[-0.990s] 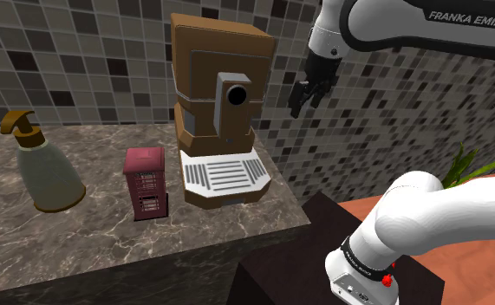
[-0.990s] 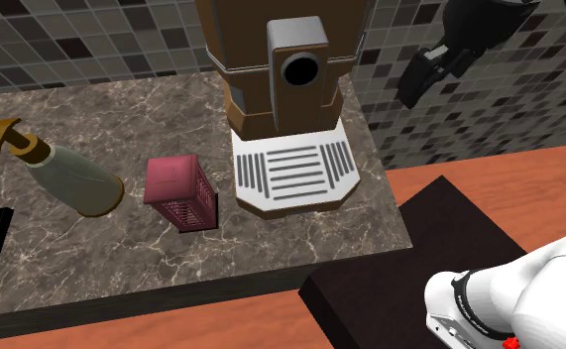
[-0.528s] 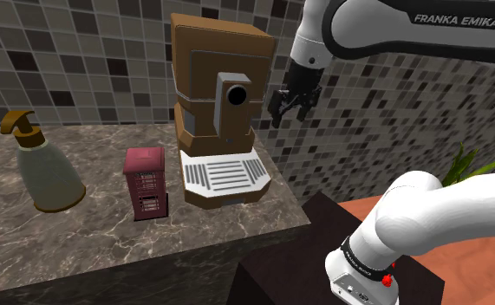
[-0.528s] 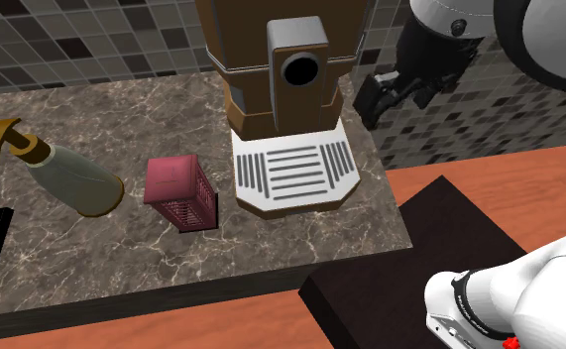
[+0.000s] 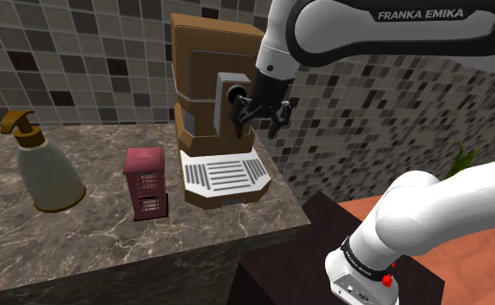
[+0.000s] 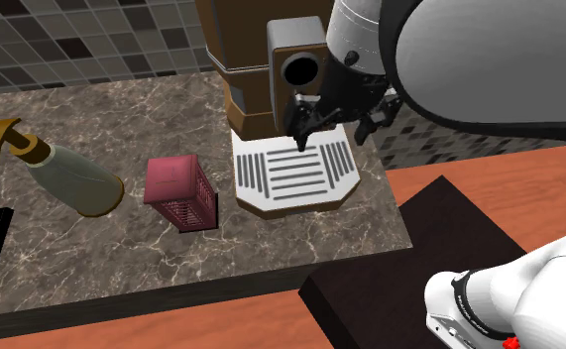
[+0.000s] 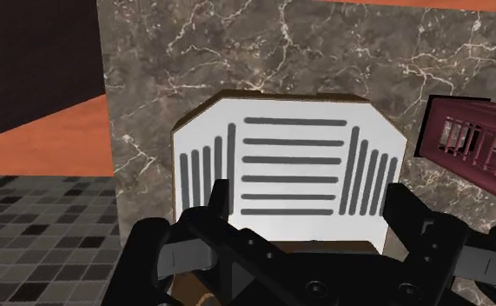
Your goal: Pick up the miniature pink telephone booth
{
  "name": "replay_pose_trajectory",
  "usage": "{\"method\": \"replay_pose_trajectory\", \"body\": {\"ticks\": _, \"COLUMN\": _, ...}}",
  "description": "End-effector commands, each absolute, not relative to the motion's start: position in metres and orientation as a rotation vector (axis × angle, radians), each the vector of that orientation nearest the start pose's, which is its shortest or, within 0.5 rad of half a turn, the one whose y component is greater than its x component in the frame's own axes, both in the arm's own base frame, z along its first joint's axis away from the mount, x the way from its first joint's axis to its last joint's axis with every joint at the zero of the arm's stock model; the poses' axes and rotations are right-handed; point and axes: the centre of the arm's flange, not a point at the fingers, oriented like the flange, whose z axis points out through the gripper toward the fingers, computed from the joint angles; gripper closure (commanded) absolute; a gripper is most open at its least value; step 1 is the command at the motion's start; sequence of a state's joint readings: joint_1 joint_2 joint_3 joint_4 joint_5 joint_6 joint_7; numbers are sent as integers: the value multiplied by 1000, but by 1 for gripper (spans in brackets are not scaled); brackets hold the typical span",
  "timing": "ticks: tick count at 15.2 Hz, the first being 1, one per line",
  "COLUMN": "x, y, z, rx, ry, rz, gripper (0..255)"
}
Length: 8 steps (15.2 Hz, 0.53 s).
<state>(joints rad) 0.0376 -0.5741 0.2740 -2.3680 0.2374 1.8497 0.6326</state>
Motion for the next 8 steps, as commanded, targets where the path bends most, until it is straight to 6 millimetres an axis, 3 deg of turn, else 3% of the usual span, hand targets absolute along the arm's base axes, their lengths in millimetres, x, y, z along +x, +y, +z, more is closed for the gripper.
{"method": "replay_pose_trajectory", "body": {"ticks": 1, "x": 373, "y": 168, "z": 521, "rx": -2924, "ry": 727, "rz": 14, "gripper": 0}}
{"method": "replay_pose_trajectory", "body": {"ticks": 8, "x": 418, "y": 228, "z": 506, "rx": -2719, "ry": 996, "rz": 69, "gripper": 0}}
